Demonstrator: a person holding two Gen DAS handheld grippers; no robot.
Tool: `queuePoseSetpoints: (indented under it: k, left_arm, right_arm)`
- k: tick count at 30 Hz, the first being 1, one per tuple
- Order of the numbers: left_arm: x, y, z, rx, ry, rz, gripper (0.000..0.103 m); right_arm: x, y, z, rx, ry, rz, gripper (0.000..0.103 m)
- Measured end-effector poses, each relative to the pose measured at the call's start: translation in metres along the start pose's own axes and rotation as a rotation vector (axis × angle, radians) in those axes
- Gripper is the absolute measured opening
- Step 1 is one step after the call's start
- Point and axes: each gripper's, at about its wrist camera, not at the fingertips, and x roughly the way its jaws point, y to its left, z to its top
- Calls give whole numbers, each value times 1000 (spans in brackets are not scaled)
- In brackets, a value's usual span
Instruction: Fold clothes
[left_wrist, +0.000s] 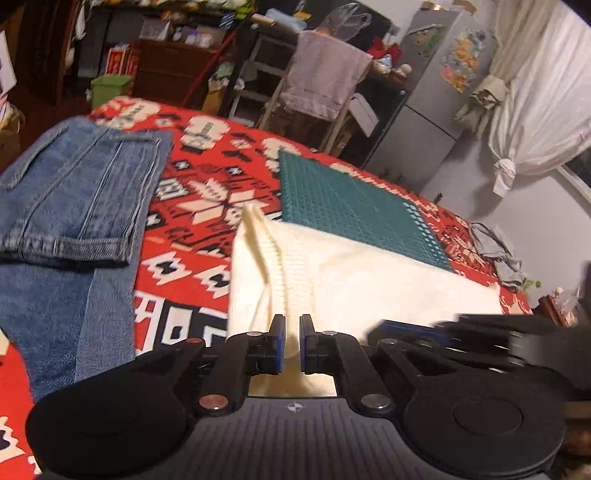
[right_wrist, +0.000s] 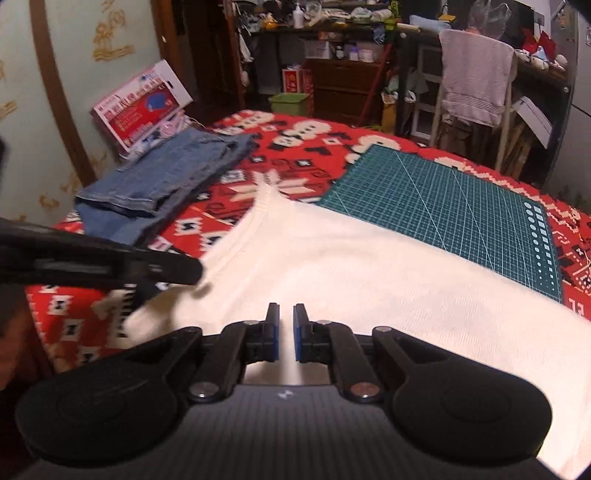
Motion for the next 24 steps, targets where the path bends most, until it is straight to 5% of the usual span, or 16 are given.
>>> queuePoseSetpoints:
  k: [9,24]
  left_arm:
    - [10,-28,-7,104,47,-81,6]
    - [15,-28,-28,130,95,-42,6]
  right_arm:
    - [-33,-10,-29,12,12,16,8]
    - [-121,-152,-121,340,-33,-345,7]
